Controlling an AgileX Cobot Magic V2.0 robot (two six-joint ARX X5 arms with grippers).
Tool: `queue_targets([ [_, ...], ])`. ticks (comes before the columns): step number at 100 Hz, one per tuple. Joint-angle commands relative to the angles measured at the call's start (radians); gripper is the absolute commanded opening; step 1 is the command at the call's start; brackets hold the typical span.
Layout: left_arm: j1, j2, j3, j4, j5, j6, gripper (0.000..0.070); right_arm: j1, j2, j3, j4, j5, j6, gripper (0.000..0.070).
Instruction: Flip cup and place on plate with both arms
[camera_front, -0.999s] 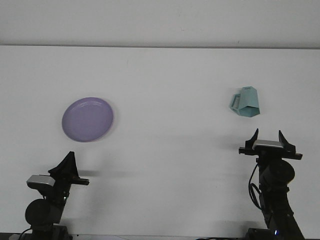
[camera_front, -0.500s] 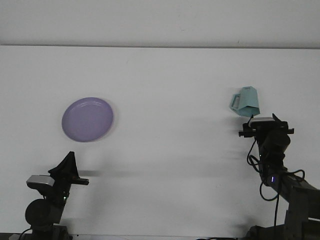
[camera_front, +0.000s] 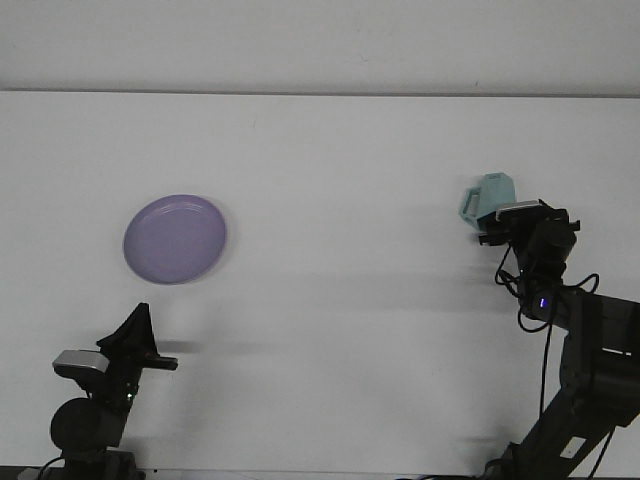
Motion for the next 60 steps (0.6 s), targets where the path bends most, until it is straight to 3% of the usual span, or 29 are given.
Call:
queue_targets([
  [1,0.0,-0.001,-0.019,0.01,-0.003,0.003,0.0012,-0.002,0.039,0.034,0.011,-0.017,-0.03,0.0463],
  [17,0.0,-0.001,-0.019,0.01,-0.003,0.003,0.0012,-0.002,0.069,0.066,0.011,-0.034,-0.039,0.035],
  [38,0.0,-0.001,-0.019,0.01,-0.003,0.003,0.0012,-0.006,0.07,0.073,0.011,-0.087,-0.064,0.0012],
  [60,0.0,-0.001,-0.019,0.011,-0.003,0.003,0.0012,-0.006,0.068,0.075,0.031,-0.108,-0.042,0.0004],
])
